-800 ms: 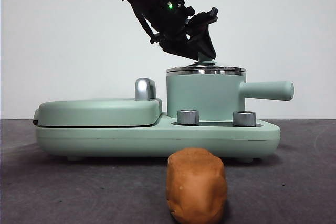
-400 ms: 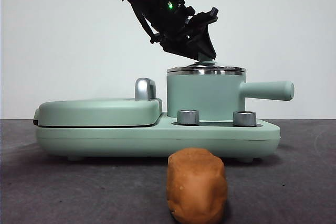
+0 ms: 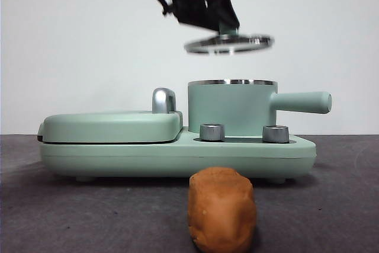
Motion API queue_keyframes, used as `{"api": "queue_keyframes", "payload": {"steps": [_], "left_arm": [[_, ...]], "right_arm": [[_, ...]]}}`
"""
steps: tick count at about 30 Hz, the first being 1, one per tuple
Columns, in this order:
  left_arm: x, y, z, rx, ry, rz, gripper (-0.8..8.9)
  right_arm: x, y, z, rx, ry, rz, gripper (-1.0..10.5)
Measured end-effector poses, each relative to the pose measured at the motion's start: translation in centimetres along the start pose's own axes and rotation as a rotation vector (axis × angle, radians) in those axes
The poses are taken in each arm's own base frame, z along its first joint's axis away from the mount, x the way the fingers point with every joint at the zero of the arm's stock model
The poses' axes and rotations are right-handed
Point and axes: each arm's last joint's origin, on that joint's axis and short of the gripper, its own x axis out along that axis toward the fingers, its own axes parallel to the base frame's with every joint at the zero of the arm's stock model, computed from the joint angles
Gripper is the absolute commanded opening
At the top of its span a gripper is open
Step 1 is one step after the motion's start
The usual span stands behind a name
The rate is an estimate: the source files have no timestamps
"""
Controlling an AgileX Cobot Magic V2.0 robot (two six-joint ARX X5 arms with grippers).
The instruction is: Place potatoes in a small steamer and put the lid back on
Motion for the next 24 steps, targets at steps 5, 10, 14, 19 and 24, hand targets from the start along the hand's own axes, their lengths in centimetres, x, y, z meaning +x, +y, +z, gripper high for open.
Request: {"api": "queue_keyframes", "payload": {"steps": [5,10,14,19,24], "left_arm": [[-2.0,0.1,0.8,-0.01,0.027,0.005,1.09],[-3.6,0.8,0.9,-0.03,0.065,0.027,1.09],[-6.1,1.2,2.3,-0.025,0.016,0.054,1.09],[-9.3,1.5,3.7,-0.021,-0.032,0.087,1.09],[-10.5,2.3,3.5,-0.039,-0.009,0.112,1.09]], "right_arm": [[1.2,-0.1,0.3,0.071,0.071,0.029,5.5],[3.3,0.1,0.4,0.117,0.175,0.027,5.4],[5.8,0.4,0.3,0.113,0.275,-0.034,5.4],[9.3,1.9,-0.7,0.056,0.405,-0.07,5.4],[13.4,4.2,-2.6,-0.034,0.507,-0.103,5.4]]}}
